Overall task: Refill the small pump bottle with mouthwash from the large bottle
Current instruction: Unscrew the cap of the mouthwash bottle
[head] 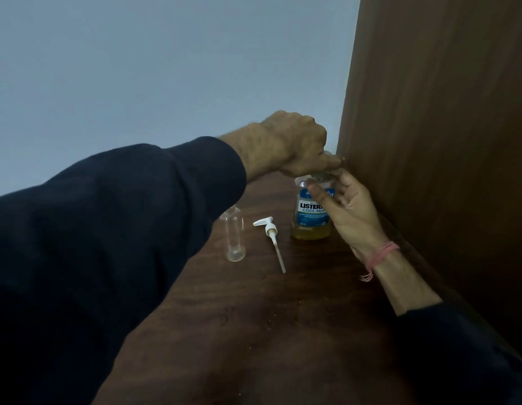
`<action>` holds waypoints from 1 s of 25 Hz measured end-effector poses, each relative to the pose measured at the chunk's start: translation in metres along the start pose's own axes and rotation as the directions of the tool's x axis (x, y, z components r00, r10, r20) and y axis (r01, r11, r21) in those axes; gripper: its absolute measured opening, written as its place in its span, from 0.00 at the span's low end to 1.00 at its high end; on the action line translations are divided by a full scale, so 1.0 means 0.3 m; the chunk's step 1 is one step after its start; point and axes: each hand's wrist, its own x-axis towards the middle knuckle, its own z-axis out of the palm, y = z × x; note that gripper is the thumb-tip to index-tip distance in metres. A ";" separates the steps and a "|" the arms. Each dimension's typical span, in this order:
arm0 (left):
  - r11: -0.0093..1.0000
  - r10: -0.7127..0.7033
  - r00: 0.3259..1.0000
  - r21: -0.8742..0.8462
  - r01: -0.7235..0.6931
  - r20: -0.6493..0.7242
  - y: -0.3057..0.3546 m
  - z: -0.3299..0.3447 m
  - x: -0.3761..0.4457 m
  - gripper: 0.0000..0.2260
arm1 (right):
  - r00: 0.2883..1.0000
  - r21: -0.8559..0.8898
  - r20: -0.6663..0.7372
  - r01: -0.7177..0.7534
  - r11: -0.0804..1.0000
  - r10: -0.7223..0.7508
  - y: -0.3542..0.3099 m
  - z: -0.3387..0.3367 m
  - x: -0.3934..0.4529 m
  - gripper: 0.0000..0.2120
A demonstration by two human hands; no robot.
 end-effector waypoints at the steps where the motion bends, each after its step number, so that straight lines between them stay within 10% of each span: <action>1: 1.000 0.007 1.000 -0.001 -0.007 0.012 0.004 -0.007 -0.013 0.35 | 1.000 0.013 0.002 0.006 1.000 -0.006 0.003 -0.002 0.000 0.21; 4: 0.984 -0.046 0.999 -0.175 0.044 -0.007 -0.022 -0.010 -0.023 0.40 | 1.000 0.016 0.012 0.025 1.000 -0.025 0.002 -0.007 0.000 0.18; 8: 0.731 0.083 0.997 -0.680 -0.056 0.007 -0.096 -0.044 -0.054 0.12 | 1.000 0.010 0.017 -0.013 1.000 0.013 0.003 -0.007 0.002 0.18; 17: 0.906 -0.101 0.980 -0.422 0.019 -0.172 -0.044 -0.036 -0.061 0.21 | 1.000 0.006 0.015 -0.008 1.000 0.008 0.019 -0.014 0.007 0.21; 25: 0.644 -0.452 0.891 -0.708 0.290 -0.047 -0.006 -0.040 -0.084 0.20 | 0.999 -0.009 -0.015 -0.031 0.999 0.031 0.026 -0.019 0.009 0.25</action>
